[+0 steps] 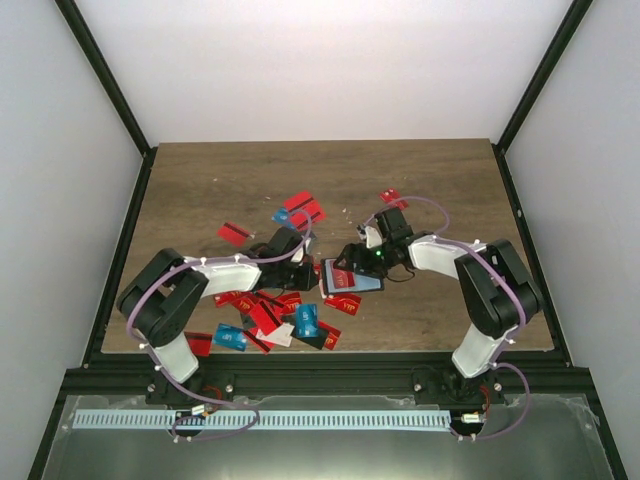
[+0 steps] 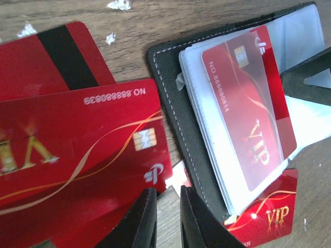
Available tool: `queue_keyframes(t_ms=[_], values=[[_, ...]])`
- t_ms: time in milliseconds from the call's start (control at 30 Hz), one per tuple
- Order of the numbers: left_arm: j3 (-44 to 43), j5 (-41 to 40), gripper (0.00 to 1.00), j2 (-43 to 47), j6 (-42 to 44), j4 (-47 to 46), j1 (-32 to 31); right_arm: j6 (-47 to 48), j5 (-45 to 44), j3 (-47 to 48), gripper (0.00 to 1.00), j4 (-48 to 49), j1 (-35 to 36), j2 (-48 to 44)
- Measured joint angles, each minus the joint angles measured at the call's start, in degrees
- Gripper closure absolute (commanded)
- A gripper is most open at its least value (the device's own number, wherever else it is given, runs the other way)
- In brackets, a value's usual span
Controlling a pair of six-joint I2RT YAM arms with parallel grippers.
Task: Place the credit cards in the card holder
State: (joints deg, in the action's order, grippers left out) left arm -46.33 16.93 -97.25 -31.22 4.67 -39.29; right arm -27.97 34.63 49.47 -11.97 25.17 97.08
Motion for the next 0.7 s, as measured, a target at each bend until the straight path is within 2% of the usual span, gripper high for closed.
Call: queue_keyframes(t_ms=[700], values=[[-1.2, 4.1, 0.85, -3.8, 0.0, -4.4, 0.0, -2.6, -0.8, 2.0, 0.19, 0.8, 4.5, 1.7]])
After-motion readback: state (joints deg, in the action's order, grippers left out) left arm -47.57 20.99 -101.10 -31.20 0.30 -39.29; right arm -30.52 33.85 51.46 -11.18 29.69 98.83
